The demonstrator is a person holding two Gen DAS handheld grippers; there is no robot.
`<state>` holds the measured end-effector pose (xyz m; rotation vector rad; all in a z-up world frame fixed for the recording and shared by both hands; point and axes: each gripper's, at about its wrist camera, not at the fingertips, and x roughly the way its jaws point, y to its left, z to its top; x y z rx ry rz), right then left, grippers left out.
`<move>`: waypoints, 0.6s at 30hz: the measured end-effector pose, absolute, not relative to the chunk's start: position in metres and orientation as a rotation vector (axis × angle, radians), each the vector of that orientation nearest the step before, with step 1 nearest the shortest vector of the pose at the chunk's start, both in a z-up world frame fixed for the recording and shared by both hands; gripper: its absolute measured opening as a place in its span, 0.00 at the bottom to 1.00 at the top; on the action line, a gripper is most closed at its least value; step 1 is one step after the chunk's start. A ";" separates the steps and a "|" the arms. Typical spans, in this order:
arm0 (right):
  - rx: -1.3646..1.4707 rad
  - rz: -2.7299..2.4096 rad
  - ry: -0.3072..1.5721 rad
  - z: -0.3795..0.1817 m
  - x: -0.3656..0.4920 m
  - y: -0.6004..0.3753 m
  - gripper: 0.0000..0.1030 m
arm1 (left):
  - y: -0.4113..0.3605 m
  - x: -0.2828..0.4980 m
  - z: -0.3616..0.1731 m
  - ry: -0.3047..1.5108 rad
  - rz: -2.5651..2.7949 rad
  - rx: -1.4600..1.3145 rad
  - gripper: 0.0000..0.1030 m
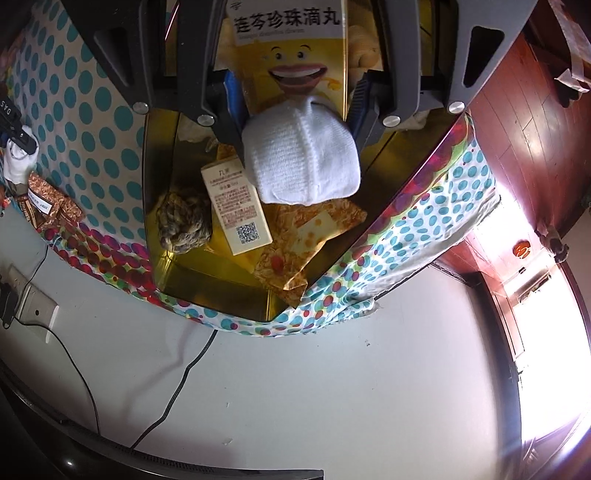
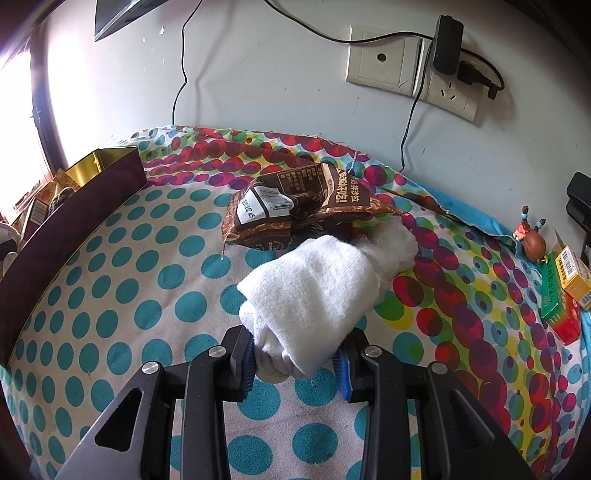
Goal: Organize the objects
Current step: 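Carry the white sock into the tin and open the left gripper, then carry the white rolled towel into the tin and open the right gripper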
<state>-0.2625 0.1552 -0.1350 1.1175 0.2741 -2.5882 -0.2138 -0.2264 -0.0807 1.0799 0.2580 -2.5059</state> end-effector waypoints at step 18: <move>1.105 -2.589 0.281 -0.134 -0.262 0.155 0.32 | -0.200 -0.059 -0.056 0.378 -2.719 0.752 1.00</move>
